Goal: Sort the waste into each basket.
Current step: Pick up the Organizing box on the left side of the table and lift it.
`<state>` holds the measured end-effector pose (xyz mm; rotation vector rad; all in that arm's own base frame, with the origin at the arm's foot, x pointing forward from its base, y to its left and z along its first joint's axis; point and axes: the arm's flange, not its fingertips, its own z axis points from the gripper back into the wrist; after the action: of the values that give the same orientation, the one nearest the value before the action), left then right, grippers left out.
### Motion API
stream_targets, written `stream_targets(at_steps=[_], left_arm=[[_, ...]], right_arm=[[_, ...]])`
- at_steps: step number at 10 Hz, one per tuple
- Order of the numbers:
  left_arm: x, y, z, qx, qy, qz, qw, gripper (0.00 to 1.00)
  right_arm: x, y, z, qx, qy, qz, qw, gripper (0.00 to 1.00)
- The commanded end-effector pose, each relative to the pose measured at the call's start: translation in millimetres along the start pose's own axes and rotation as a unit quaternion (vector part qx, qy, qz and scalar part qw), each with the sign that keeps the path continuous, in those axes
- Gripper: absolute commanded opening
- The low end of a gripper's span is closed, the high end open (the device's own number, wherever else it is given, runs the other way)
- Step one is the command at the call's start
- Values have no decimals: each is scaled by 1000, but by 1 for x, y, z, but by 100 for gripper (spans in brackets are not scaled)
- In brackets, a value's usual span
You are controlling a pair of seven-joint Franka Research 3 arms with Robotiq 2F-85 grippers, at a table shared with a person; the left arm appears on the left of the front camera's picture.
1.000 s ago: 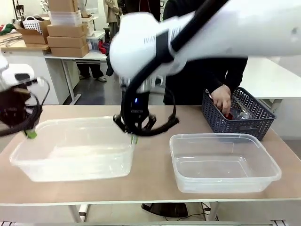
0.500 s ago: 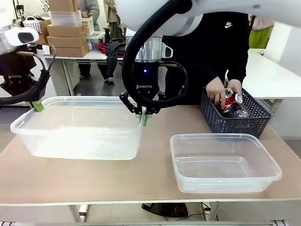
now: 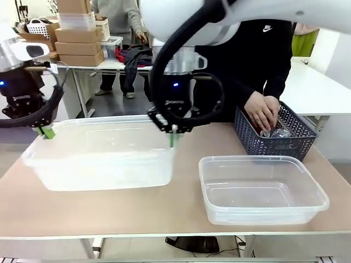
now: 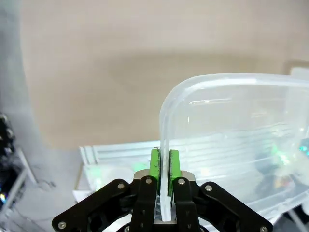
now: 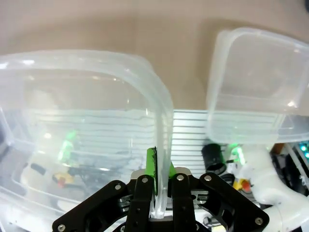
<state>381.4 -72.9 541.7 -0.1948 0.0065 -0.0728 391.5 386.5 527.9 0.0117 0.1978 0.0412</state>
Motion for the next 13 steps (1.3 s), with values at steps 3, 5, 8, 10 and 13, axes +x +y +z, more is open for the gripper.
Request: stream_targets(at_steps=[3,5,8,10,13], left_arm=[[12,-92,31,-81,-10,68,994,9],[25,-156,34,-65,-26,53,996,9],[34,-195,23,-60,-47,46,996,9],[39,-188,6,-58,-15,50,997,9],[37,-186,5,-48,-18,28,998,9]], right_arm=[[-28,-123,20,22,-73,-13,997,5],[-43,-154,25,10,-72,-6,997,5],[-50,-182,26,30,-80,-14,996,5],[-37,-190,21,41,-78,-10,996,5],[-44,-192,30,14,-80,-33,996,5]])
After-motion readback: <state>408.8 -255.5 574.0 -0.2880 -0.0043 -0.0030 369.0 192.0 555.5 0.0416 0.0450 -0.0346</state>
